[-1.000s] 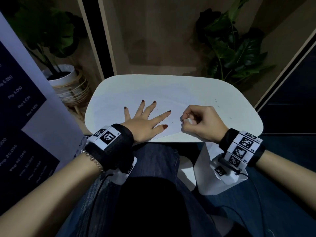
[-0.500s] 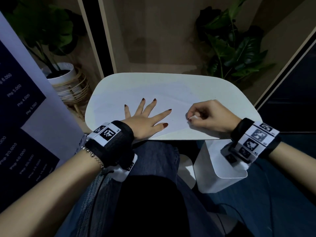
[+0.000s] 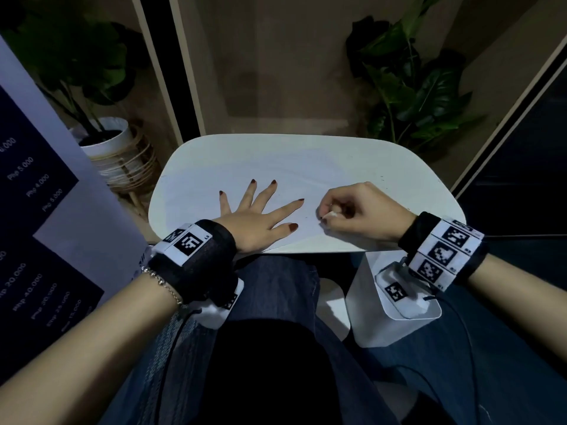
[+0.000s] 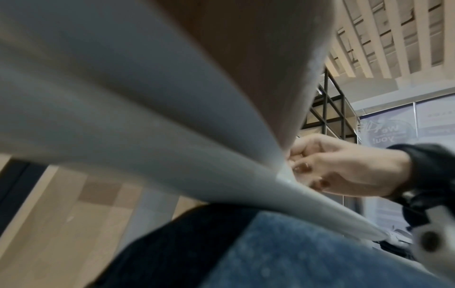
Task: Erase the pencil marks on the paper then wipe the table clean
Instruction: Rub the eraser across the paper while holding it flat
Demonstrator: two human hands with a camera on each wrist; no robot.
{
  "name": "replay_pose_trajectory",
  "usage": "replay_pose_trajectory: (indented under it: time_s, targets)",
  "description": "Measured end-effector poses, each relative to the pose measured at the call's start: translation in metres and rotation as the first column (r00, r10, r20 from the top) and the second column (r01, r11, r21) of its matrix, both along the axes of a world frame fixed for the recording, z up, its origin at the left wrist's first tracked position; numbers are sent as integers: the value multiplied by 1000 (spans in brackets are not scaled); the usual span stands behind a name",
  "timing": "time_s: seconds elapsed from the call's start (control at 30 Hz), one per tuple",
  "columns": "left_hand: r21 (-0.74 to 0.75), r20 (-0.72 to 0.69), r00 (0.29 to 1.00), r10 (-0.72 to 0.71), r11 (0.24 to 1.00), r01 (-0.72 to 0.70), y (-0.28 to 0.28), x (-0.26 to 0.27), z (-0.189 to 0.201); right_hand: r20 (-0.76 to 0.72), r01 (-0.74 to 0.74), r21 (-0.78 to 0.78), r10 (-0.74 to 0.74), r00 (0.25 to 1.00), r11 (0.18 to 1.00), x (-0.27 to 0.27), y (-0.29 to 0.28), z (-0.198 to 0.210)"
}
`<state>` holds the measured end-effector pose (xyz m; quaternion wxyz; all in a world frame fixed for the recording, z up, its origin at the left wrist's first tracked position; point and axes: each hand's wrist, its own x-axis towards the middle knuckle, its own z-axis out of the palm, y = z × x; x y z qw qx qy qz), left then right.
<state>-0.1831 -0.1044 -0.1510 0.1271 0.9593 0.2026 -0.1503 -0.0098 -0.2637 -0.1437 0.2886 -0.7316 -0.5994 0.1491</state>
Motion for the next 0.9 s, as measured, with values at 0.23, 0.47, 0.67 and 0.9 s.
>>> replay_pose_trajectory:
  time_s: [0.23,0.47,0.67,0.9]
  targets:
    - [-2,-4,1000,2,1000,-2,1,0,0,98,151,-80,-143,985,985,30,-20,15]
    - [-2,-17,1000,2,1000,-2,1,0,2,95,-48,-59,54,994,997,-9,3,15]
    - [-4,-14,1000,9,1000,-9,0,0,1,-22,110,-183,-115,993,977,34,-17,18]
    - [9,-24,1000,5,1000,-5,1,1,0,36,-9,-138,14,999,990,9,-2,18]
